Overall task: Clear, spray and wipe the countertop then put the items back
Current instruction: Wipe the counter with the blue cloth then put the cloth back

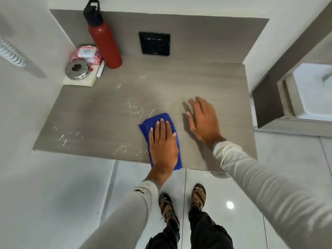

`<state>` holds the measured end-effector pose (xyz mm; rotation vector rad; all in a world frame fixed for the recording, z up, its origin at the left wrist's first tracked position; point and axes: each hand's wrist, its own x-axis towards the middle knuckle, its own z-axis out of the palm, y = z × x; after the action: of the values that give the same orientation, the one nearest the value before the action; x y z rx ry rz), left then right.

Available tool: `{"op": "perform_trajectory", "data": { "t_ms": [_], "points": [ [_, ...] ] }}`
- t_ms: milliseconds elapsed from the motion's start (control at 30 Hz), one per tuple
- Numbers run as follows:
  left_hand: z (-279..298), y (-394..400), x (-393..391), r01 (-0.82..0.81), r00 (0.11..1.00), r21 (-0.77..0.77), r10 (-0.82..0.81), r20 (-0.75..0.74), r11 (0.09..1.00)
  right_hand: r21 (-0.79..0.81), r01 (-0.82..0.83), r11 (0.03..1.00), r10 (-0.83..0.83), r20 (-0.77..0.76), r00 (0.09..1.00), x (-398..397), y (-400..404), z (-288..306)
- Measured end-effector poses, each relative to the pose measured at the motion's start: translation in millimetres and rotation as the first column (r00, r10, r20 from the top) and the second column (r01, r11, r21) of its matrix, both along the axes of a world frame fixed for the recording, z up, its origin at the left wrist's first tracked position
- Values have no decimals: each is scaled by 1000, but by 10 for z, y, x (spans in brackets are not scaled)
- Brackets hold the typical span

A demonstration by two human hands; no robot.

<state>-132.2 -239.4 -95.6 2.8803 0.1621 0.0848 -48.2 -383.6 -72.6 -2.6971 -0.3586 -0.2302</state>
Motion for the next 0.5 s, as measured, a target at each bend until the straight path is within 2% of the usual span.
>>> {"op": "perform_trajectory", "data": {
  "t_ms": [100, 233, 500],
  "points": [
    [-75, 100, -7, 35, 999, 73, -36, 4, 997, -200, -75, 977, 50, -125, 991, 505, 27, -114],
    [-142, 394, 211, 147, 989, 108, -145, -28, 983, -280, -97, 955, 27, -242, 970, 837, 116, -291],
    [-153, 858, 1165, 278, 961, 224, -273, -54, 934, -296, 18, 955, -60, -134, 989, 1200, 216, -430]
  ]
}}
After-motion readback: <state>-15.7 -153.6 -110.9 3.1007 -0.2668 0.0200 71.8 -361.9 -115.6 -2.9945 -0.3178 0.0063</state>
